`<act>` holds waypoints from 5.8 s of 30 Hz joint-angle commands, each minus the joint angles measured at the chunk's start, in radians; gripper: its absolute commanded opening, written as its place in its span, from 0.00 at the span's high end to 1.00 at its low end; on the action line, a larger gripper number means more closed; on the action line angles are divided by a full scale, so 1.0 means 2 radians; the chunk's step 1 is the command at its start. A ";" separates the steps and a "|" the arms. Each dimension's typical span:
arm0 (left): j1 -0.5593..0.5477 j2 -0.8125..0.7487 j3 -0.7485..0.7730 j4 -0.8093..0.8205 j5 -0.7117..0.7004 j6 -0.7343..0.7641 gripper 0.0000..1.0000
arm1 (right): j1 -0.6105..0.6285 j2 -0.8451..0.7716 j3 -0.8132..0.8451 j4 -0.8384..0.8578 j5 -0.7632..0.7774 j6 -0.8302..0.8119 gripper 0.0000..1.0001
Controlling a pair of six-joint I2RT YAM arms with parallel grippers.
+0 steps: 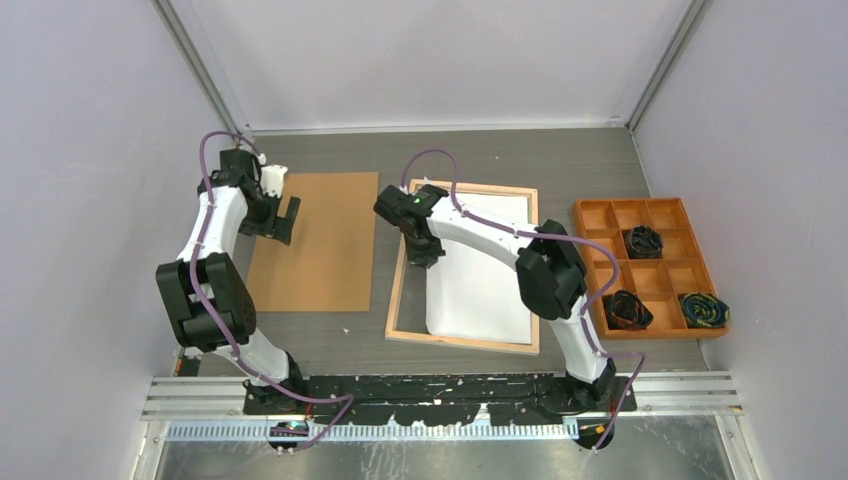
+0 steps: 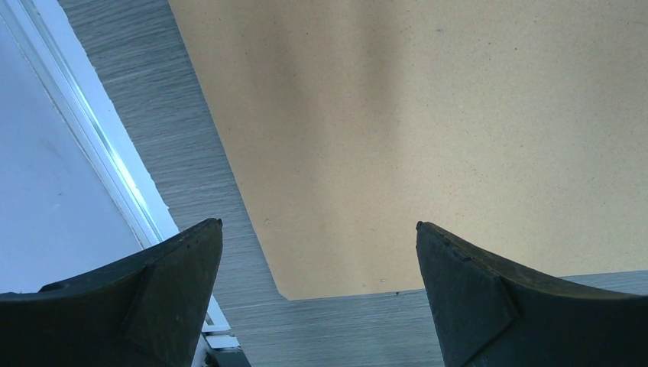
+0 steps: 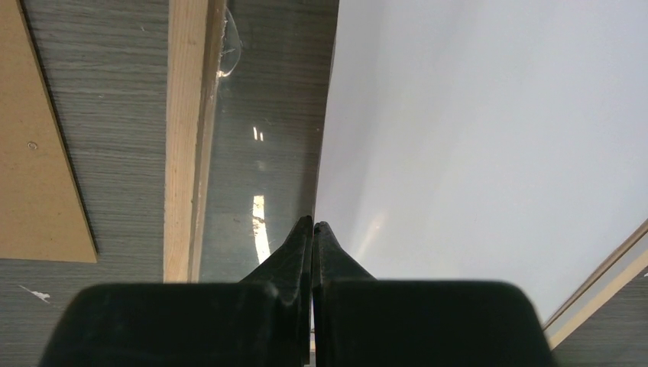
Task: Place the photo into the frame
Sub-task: Turn over the photo from the photo frame, then pick up the photo frame item at the center of the board.
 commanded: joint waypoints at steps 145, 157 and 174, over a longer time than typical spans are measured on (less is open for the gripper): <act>-0.128 0.124 -0.052 0.061 -0.010 0.027 0.05 | -0.049 -0.158 -0.363 0.942 -0.395 0.401 0.44; -0.128 0.093 -0.048 0.045 0.003 0.029 0.05 | -0.046 -0.164 -0.325 0.860 -0.395 0.363 0.42; -0.137 0.028 0.012 -0.009 0.021 0.033 0.00 | -0.046 -0.289 -0.311 0.429 -0.261 0.187 0.95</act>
